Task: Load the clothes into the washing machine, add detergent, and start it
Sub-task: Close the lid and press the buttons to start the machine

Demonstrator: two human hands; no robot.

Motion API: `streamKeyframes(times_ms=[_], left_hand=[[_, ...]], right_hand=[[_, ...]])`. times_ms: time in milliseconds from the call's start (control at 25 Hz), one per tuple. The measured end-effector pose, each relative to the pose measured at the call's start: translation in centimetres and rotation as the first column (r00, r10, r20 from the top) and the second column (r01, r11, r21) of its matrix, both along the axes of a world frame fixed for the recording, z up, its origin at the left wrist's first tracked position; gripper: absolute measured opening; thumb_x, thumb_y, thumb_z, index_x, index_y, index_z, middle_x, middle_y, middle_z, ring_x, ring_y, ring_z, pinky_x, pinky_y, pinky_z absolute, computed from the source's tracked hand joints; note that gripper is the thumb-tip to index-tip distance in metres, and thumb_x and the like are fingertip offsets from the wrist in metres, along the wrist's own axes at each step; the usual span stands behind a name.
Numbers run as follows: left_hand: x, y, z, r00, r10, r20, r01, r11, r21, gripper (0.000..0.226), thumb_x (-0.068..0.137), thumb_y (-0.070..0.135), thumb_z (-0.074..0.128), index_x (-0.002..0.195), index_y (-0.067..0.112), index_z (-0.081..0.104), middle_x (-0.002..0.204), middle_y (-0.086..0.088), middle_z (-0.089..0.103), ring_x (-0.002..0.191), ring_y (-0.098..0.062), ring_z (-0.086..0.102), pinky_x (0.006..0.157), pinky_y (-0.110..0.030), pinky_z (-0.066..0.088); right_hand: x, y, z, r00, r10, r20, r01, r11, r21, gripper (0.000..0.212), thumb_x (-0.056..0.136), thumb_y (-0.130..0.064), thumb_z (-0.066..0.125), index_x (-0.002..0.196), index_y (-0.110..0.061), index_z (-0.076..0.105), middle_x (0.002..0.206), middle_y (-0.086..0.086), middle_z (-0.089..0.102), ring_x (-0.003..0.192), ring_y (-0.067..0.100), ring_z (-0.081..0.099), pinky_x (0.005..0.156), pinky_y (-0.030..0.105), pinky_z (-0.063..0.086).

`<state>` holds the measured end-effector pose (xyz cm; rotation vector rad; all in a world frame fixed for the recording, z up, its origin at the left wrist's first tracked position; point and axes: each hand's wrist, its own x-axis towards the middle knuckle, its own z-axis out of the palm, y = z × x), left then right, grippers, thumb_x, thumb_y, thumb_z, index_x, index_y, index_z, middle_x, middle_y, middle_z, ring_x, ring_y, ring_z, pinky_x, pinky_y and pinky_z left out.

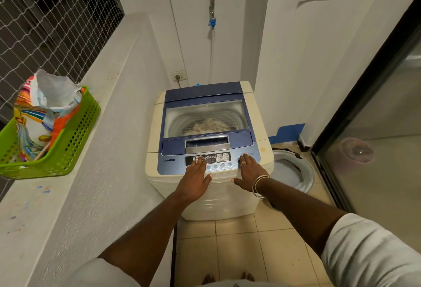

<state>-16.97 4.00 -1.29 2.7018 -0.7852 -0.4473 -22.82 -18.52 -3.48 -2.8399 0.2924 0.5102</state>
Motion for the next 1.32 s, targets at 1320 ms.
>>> streamKeyframes(times_ms=[1320], left_hand=[[-0.8,-0.4,-0.9,0.994,-0.081,0.07,0.082,0.996,-0.021,0.065,0.104,0.047,0.032,0.158,0.016,0.013,0.166,-0.003,0.006,0.153,-0.021,0.005,0.122,-0.035,0.003]], right_hand=[[0.9,-1.0,2.7,0.977,0.169,-0.132,-0.198,0.947,-0.254,0.09,0.082,-0.065,0.059,0.15,-0.017,0.029,0.157,0.011,0.028,0.143,0.032,0.029,0.114,0.06,0.027]])
